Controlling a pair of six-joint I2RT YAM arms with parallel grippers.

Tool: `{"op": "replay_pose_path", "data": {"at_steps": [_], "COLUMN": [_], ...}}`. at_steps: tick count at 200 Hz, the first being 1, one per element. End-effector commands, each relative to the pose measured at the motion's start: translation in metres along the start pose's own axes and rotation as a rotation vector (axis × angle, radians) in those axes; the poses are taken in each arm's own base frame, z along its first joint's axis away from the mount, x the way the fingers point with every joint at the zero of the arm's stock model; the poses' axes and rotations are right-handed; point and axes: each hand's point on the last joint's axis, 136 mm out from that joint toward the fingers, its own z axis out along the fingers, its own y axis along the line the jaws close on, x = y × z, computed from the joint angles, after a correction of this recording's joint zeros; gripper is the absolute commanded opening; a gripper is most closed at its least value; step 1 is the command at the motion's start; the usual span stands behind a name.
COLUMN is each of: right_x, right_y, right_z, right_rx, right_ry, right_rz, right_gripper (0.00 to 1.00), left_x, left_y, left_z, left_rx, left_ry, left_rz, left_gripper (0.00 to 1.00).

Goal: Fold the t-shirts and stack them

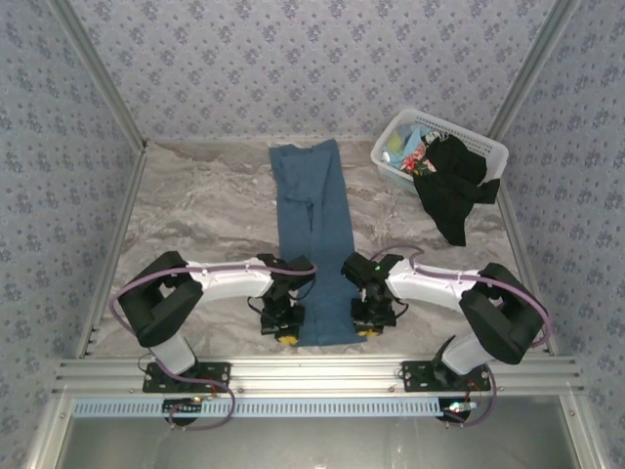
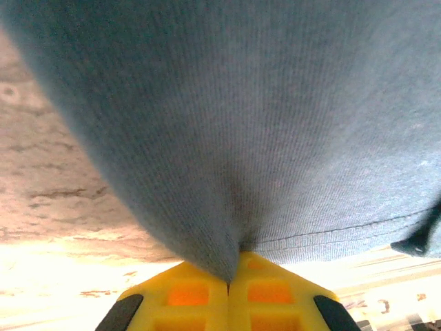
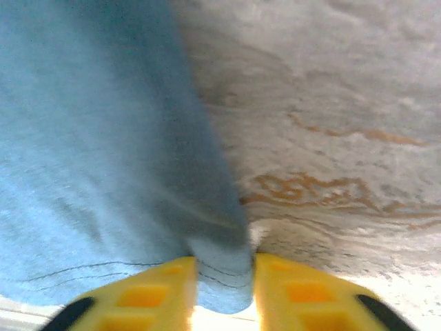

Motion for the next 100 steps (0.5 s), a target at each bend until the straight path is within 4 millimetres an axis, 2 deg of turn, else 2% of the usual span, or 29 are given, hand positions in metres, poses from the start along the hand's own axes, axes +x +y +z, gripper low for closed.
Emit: {"op": "replay_pose_path", "data": {"at_steps": [1, 12, 52, 100], "right_x": [-0.009, -0.014, -0.021, -0.065], "right_y": [0.021, 0.030, 0.043, 0.059], "right_z": [-0.011, -0.022, -0.063, -0.121], "right_rx": [-0.058, -0.084, -0.096, -0.202], "right_ry": [-0.046, -0.076, -0.130, -0.211], "right_rz": [-0.024, -0.053, -0.099, -0.048], "right_gripper": [0.06, 0.00, 0.00, 0.00], "left_x": [-0.005, -0.007, -0.022, -0.068], "left_y": [0.013, 0.010, -0.001, -0.023], "left_z": [-0.006, -0.014, -0.069, -0.128], "left_rx": [-0.039, -0.023, 0.061, 0.244], "left_ry": [-0.051, -0.076, -0.231, -0.315], "left_rz": [0.003, 0.009, 0.005, -0.043], "left_gripper": [0.00, 0.00, 0.00, 0.00]}}
